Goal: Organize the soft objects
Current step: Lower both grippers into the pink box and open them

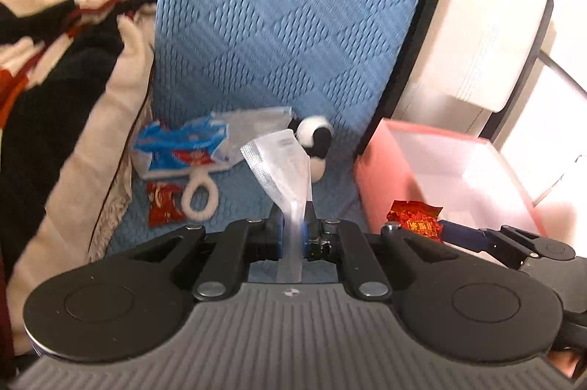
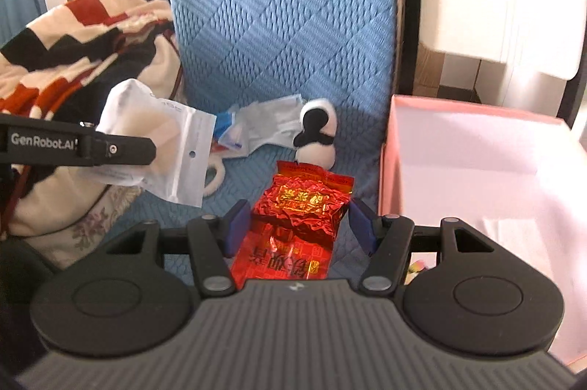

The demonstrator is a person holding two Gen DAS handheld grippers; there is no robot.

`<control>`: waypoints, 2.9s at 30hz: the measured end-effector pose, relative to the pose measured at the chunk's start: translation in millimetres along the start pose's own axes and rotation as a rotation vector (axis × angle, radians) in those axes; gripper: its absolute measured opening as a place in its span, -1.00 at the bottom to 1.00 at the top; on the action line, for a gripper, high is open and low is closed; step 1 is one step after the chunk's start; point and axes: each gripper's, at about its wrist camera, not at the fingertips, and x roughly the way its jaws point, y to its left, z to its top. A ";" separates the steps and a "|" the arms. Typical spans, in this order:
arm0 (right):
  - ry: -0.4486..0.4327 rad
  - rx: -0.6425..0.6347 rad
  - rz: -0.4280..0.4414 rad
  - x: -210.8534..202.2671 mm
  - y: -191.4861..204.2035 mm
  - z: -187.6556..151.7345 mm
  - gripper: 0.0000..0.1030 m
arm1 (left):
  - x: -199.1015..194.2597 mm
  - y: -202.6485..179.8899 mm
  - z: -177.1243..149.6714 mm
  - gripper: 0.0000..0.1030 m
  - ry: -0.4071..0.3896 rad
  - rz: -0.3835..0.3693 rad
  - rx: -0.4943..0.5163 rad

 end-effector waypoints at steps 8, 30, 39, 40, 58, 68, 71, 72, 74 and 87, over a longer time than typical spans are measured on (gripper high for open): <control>-0.042 0.017 -0.005 -32.7 -18.7 22.2 0.21 | -21.8 -30.3 10.1 -0.78 -0.021 -0.059 -0.031; -0.072 0.029 -0.057 -89.7 -94.9 50.2 0.21 | -26.3 -138.0 34.7 -0.78 -0.050 -0.127 0.020; -0.016 0.075 -0.106 -83.0 -135.7 26.2 0.21 | 6.7 -174.3 20.8 -0.79 -0.001 -0.161 0.051; -0.008 0.081 -0.109 -81.4 -139.7 22.6 0.21 | 11.0 -177.3 19.0 -0.78 0.007 -0.162 0.054; 0.105 0.171 -0.140 -47.6 -197.2 -29.7 0.21 | 79.0 -218.2 -11.6 -0.78 0.136 -0.152 0.106; 0.141 0.207 -0.148 -33.5 -216.9 -44.4 0.22 | 99.8 -228.7 -23.6 -0.78 0.185 -0.151 0.124; 0.144 0.200 -0.153 -31.8 -217.1 -44.4 0.23 | 101.6 -229.8 -23.9 -0.76 0.181 -0.149 0.125; 0.149 0.204 -0.152 -31.0 -217.9 -44.0 0.27 | 100.9 -229.4 -23.4 -0.73 0.175 -0.152 0.122; 0.149 0.210 -0.157 -31.4 -218.6 -43.3 0.44 | 100.1 -228.1 -21.8 -0.49 0.179 -0.162 0.111; 0.076 0.219 -0.172 -62.8 -204.9 -22.3 0.45 | 50.8 -220.9 -4.9 0.07 0.074 -0.177 0.131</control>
